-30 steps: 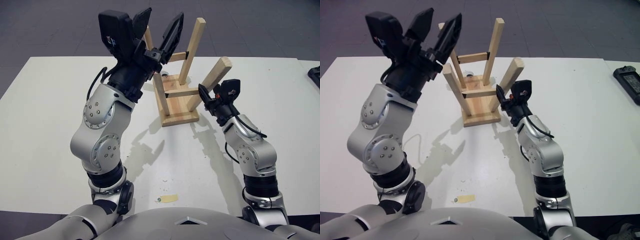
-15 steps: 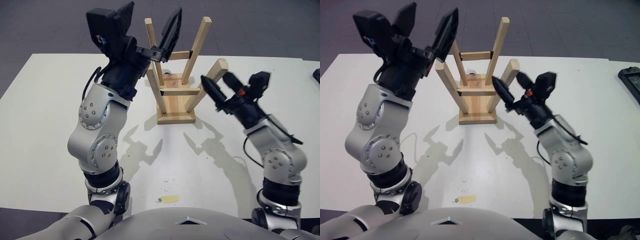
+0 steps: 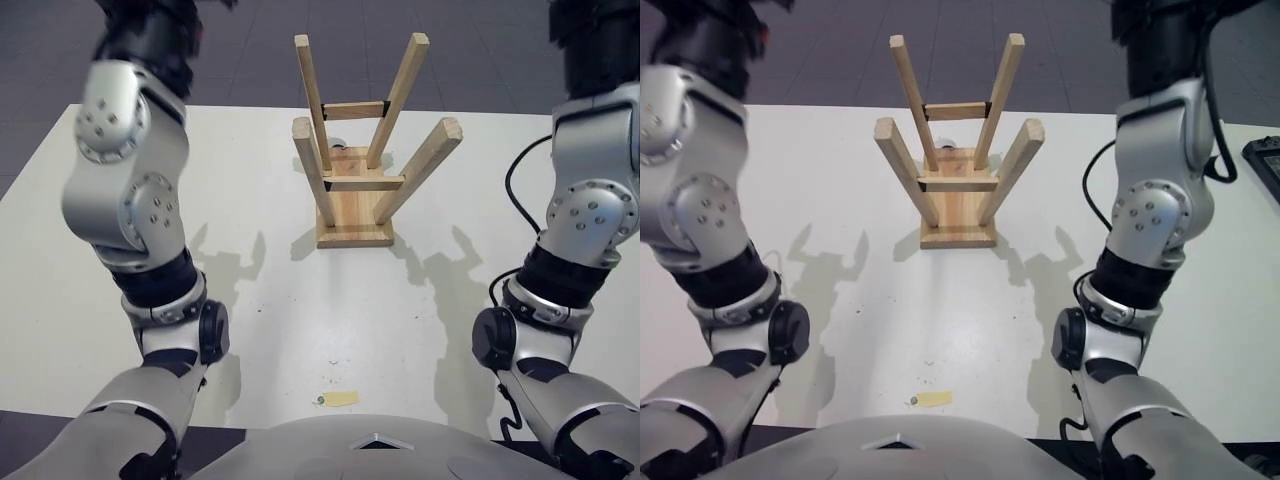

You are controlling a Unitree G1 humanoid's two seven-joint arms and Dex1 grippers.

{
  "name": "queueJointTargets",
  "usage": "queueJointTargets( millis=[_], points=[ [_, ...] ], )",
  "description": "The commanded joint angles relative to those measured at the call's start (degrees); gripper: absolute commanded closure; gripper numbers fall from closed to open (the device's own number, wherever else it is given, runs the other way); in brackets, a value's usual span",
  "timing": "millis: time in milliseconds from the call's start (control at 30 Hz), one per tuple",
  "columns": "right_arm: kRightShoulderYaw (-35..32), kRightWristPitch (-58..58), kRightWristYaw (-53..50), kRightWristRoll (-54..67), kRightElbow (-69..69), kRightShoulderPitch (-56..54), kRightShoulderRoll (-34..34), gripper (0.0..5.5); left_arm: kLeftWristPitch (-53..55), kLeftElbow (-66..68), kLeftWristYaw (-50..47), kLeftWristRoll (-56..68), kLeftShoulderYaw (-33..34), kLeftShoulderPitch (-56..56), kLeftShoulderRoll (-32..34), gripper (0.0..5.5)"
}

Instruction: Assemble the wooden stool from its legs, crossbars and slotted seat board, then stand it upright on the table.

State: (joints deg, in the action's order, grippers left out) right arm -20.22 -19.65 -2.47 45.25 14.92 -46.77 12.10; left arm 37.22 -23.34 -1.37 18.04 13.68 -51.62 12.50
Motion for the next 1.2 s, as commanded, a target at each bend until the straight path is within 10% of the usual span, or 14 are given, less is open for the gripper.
queueJointTargets(
  millis=[33, 267, 867, 1200],
  points=[
    [4.2, -6.2, -1.8, -0.4, 0.9, 1.1, 0.0, 0.12, 9.3, 0.0, 2.3, 1.2, -6.0, 3.0, 1.0, 0.1],
    [13.6, -23.0, -0.2, -0.8, 7.3, 13.8, 4.0, 0.12, 28.4, -4.4, 5.0, 0.2, -20.5, 30.5, 6.9, 0.1],
    [7.5, -7.4, 2.2, -4.7, 7.5, 17.0, -5.5, 0.12, -13.2, 4.6, -5.8, -12.5, -12.5, 4.0, -5.1, 0.1],
    [5.2, -6.9, 0.9, -2.7, 7.2, 15.6, -6.0, 0.12, 8.8, 12.6, 6.2, -11.7, -26.2, 19.7, -2.9, 0.1]
  ],
)
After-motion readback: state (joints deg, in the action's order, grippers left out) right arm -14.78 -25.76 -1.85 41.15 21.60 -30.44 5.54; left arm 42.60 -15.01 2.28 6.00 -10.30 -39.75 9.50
